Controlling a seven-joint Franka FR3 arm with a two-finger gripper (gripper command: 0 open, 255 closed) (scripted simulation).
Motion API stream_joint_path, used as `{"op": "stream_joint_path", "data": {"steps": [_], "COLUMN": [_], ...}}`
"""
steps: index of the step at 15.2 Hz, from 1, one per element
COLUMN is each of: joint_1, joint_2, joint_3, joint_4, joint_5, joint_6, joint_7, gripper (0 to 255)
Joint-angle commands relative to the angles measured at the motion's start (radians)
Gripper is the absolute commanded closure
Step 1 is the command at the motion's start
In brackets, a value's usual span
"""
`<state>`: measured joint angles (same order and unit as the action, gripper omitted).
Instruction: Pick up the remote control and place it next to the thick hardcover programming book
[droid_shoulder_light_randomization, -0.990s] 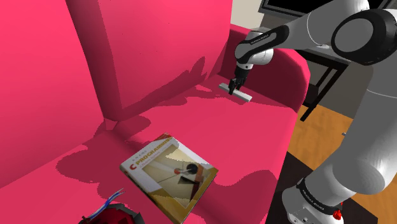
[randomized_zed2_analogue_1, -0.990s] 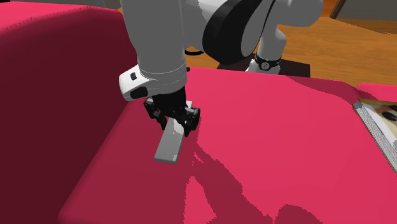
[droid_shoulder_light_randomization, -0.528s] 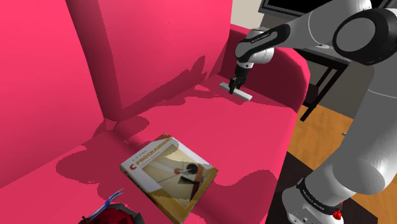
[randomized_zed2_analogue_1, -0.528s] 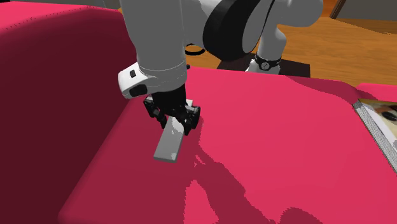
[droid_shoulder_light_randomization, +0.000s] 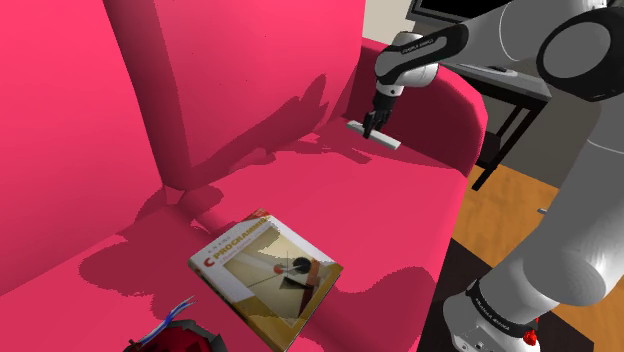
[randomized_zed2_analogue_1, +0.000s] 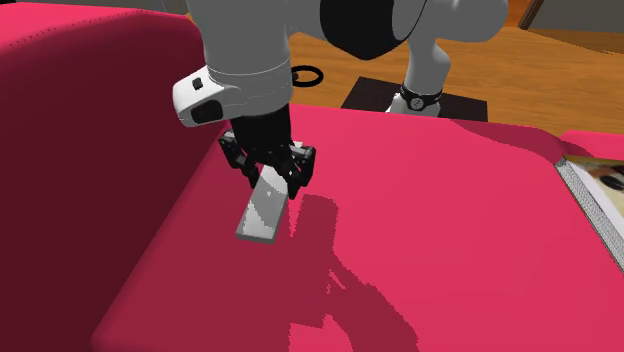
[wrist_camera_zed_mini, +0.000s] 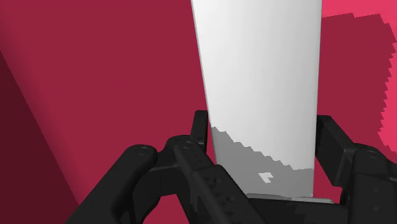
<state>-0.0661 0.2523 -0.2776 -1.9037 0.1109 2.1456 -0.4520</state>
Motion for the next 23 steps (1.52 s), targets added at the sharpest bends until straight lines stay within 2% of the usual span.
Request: {"op": "stream_joint_path", "data": {"steps": [1,10,16,23], "joint_1": [0.0,0.003,0.07,0.128], "joint_2": [-0.012,-0.051,-0.244,-0.443], "joint_3": [-0.002,-0.006,0.03,0.105], "joint_4": [0.015,0.075,-0.166,-0.391], "joint_5": [-0.005,-0.022,-0.081,-0.122], "joint_6": [-0.026,-0.124,-0.064,-0.032], "joint_7": [0.002,0.015,0.138,0.294], "gripper": [255,255,255,255]}}
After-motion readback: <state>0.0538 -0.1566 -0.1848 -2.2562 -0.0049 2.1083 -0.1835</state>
